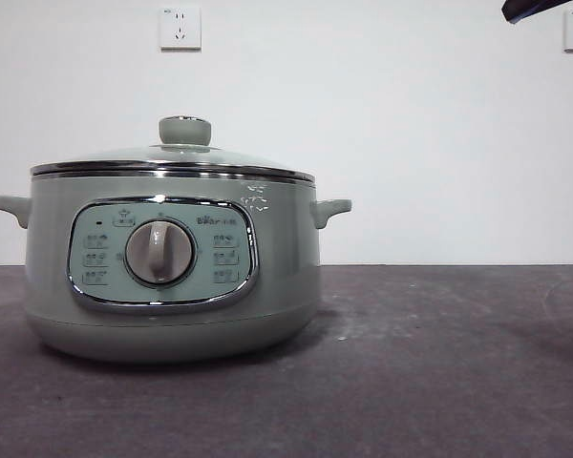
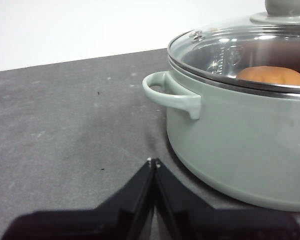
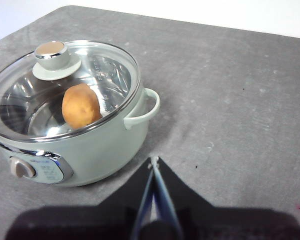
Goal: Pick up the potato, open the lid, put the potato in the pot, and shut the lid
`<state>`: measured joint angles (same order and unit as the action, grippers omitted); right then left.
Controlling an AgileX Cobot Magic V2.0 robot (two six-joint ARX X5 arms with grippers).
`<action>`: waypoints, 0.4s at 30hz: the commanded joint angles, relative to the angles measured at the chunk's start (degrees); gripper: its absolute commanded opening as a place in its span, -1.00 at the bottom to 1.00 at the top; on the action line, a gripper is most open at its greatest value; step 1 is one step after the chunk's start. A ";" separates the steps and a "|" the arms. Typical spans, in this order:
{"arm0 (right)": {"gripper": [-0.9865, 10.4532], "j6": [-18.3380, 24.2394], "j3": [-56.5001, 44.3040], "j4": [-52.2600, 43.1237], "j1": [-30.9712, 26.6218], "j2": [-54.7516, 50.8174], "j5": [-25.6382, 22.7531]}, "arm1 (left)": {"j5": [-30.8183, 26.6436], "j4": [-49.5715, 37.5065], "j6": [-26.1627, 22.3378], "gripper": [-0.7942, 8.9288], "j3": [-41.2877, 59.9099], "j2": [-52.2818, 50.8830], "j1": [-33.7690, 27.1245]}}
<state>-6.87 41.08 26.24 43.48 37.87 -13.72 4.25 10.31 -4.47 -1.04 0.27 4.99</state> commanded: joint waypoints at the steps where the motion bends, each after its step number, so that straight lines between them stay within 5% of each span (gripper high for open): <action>1: -0.83 -0.59 -0.22 -0.20 0.02 -0.04 -0.15 | 0.28 -0.04 0.31 -0.84 0.85 -0.17 -0.20; 6: -0.83 -0.55 -0.22 0.02 0.02 -0.35 -0.11 | 0.28 -0.04 0.31 -0.84 0.85 -0.17 -0.20; 12: -0.83 6.32 -1.66 -1.22 -6.25 -4.92 0.20 | 0.28 -0.04 0.31 -0.84 0.85 -0.17 -0.20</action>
<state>-3.11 40.69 25.67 38.89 33.47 -14.02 4.27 10.28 -4.47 -1.04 0.27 4.99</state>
